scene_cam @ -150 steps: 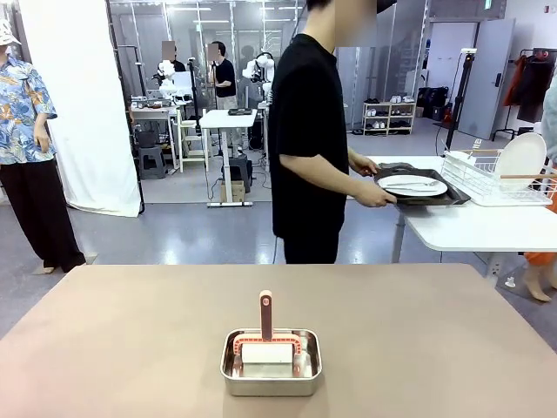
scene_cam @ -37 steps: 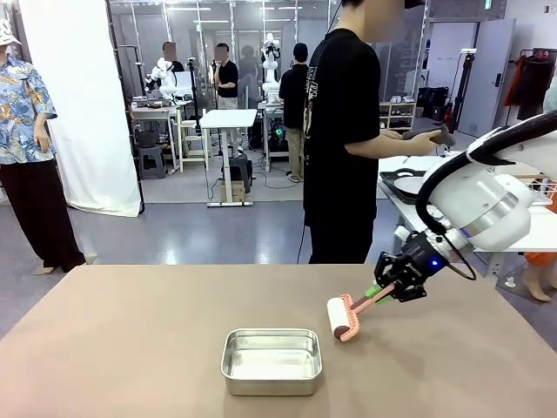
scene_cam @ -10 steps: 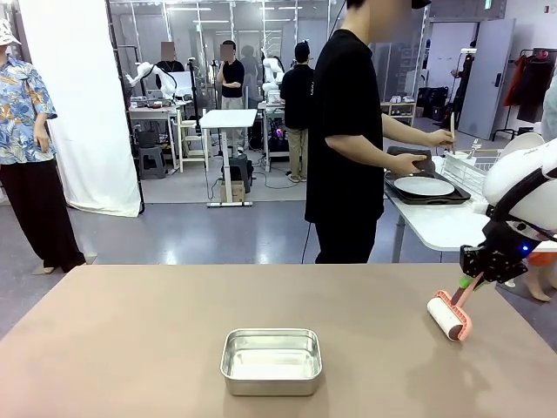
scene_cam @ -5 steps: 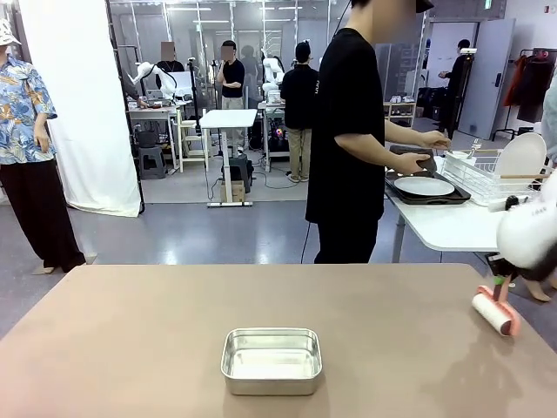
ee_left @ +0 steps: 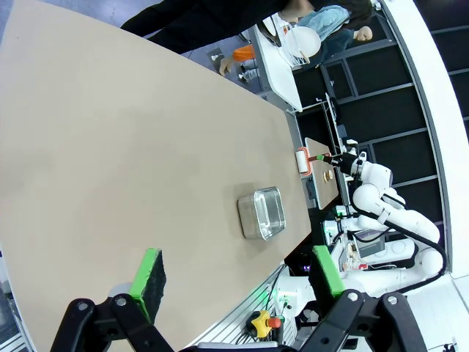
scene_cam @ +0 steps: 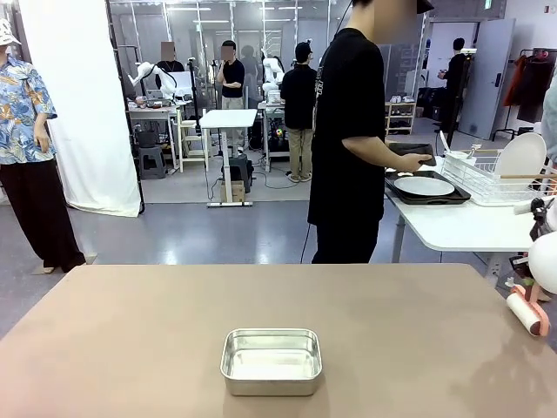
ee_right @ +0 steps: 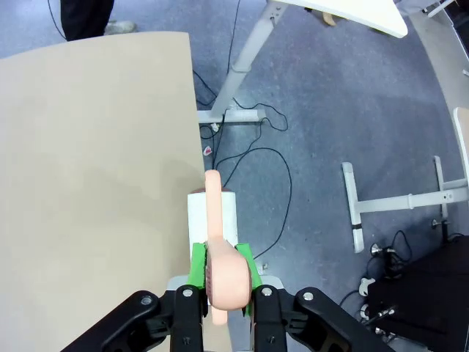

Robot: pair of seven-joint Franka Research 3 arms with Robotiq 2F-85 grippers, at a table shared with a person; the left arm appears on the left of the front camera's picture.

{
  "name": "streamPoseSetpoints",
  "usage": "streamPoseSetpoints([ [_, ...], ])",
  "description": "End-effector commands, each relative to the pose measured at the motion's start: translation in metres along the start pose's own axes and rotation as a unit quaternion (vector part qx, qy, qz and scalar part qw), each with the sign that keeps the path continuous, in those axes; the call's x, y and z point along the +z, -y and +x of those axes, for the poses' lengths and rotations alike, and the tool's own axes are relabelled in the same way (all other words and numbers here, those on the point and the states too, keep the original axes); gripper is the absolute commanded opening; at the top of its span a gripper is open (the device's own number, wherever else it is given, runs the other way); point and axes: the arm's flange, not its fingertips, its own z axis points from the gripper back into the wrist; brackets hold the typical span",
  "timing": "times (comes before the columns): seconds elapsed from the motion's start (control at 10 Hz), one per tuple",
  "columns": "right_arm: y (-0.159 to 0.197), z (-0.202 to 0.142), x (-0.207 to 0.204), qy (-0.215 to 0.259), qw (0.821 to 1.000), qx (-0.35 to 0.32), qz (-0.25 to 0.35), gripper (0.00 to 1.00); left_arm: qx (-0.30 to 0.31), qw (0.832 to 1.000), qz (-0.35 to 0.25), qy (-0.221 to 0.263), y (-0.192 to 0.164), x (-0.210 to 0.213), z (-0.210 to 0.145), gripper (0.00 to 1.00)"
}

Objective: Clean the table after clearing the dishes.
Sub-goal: When the right (or left) Handle tray is removed, use the right hand (or left hand) to clean the right (or left) side of the table with the Lint Roller.

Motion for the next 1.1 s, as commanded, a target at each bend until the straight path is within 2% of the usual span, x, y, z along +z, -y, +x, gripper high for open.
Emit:
streamPoseSetpoints([
  [0.0, -0.015, 0.017, 0.019, 0.019, 0.999, -0.031, 0.004, 0.21, -0.005, 1.0, -0.004, 0.004, 0.001, 0.002, -0.003, 1.0],
  [0.2, 0.001, 0.035, 0.045, 0.03, 0.999, -0.043, 0.01, 0.21, -0.005, 1.0, -0.004, 0.004, 0.001, 0.002, -0.003, 1.0],
  [0.4, 0.02, 0.052, 0.093, 0.059, 0.997, -0.049, 0.001, 0.21, -0.005, 1.0, -0.004, 0.004, 0.001, 0.002, -0.003, 1.0],
  [0.6, 0.026, 0.061, 0.131, 0.052, 0.997, -0.06, -0.005, 0.21, -0.005, 1.0, -0.004, 0.004, 0.001, 0.002, -0.003, 1.0],
  [0.8, 0.032, 0.07, 0.143, 0.057, 0.995, -0.085, -0.003, 0.21, -0.005, 1.0, -0.004, 0.004, 0.001, 0.002, -0.003, 1.0],
  [1.0, 0.03, 0.064, 0.136, 0.065, 0.995, -0.068, -0.009, 0.21, -0.005, 1.0, -0.004, 0.004, 0.001, 0.002, -0.003, 1.0],
])
